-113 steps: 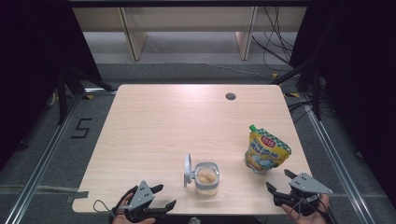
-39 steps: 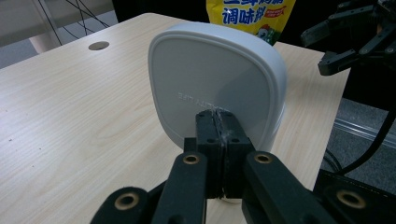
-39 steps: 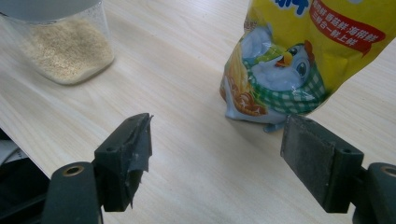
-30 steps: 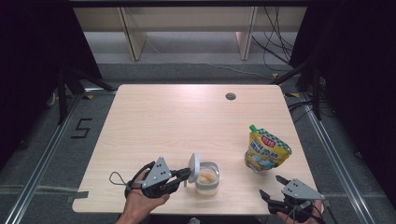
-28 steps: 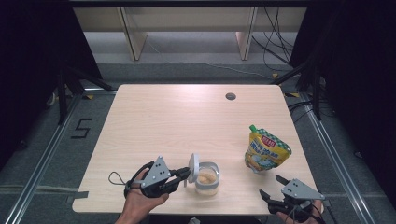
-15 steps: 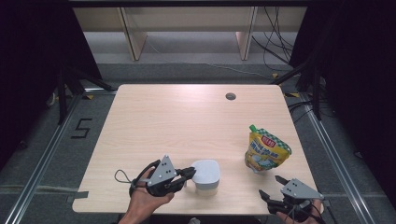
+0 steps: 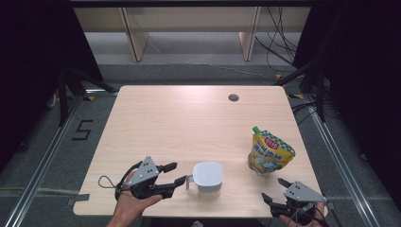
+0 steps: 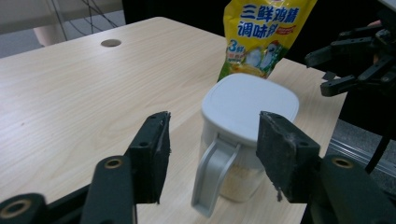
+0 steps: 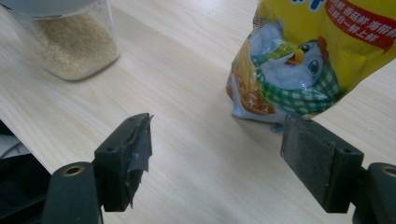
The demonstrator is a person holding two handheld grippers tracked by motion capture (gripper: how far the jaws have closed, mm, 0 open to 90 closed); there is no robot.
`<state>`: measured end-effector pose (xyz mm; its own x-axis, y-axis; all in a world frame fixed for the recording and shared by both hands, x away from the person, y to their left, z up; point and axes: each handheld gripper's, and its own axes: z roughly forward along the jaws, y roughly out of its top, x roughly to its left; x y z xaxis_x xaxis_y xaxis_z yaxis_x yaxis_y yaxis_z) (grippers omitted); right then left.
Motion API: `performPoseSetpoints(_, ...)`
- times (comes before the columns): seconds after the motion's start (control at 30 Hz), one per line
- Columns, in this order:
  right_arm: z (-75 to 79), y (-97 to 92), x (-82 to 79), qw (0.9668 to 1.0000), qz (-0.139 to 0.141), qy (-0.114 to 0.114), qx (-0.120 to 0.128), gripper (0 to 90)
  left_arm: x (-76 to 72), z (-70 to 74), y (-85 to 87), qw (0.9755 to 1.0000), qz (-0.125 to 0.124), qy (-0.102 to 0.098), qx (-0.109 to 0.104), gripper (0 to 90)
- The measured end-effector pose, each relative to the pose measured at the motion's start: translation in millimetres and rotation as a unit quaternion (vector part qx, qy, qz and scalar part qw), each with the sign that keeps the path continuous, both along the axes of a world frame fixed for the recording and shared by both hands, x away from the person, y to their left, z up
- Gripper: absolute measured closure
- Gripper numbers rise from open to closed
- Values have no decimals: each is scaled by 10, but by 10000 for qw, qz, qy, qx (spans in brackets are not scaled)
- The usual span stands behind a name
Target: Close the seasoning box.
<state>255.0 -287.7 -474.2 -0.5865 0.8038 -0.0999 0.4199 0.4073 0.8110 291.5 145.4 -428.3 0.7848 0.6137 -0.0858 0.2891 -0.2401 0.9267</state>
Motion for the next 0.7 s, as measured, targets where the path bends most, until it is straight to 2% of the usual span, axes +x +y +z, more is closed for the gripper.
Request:
performPoseSetpoints(0.13,-4,-4,6,10000,26,-60,-22,258,-83,-81,96,9998,99,128,87,382)
performPoseSetpoints(0.17,-6,2,-1,10000,18,25,13,258,-95,-97,124,9998,70,98,136,373)
performPoseSetpoints(0.2,-8,-5,12,9999,47,-101,-49,258,-115,-121,135,9998,89,181,54,361)
performPoseSetpoints(0.23,-10,-3,12,10000,48,-61,-46,258,-132,-132,146,9997,130,212,42,352)
performPoseSetpoints(0.27,-11,3,6,10000,43,24,-8,258,-145,-140,183,9997,103,148,144,349)
performPoseSetpoints(0.33,-14,3,2,10000,29,33,-5,258,-186,-170,212,9995,160,259,90,334)
performPoseSetpoints(0.37,-13,-1,4,10000,52,23,-11,258,-193,-186,229,9996,141,218,96,326)
performPoseSetpoints(0.4,-13,8,-12,10000,-39,23,33,258,-206,-207,237,9995,151,256,47,320)
performPoseSetpoints(0.43,-11,-8,4,10000,39,-47,-27,258,-223,-218,260,9993,165,287,146,319)
performPoseSetpoints(0.5,-11,-8,-4,10000,35,23,-10,258,-240,-254,282,9994,155,259,167,316)
performPoseSetpoints(0.6,-10,-12,-4,10000,32,17,-5,258,-283,-308,301,9988,267,386,170,305)
performPoseSetpoints(0.67,-10,-10,-5,10000,39,18,-24,258,-296,-331,317,9985,272,369,293,304)
performPoseSetpoints(0.7,-10,-7,-7,10000,31,3,-16,258,-297,-357,319,9987,242,331,290,304)
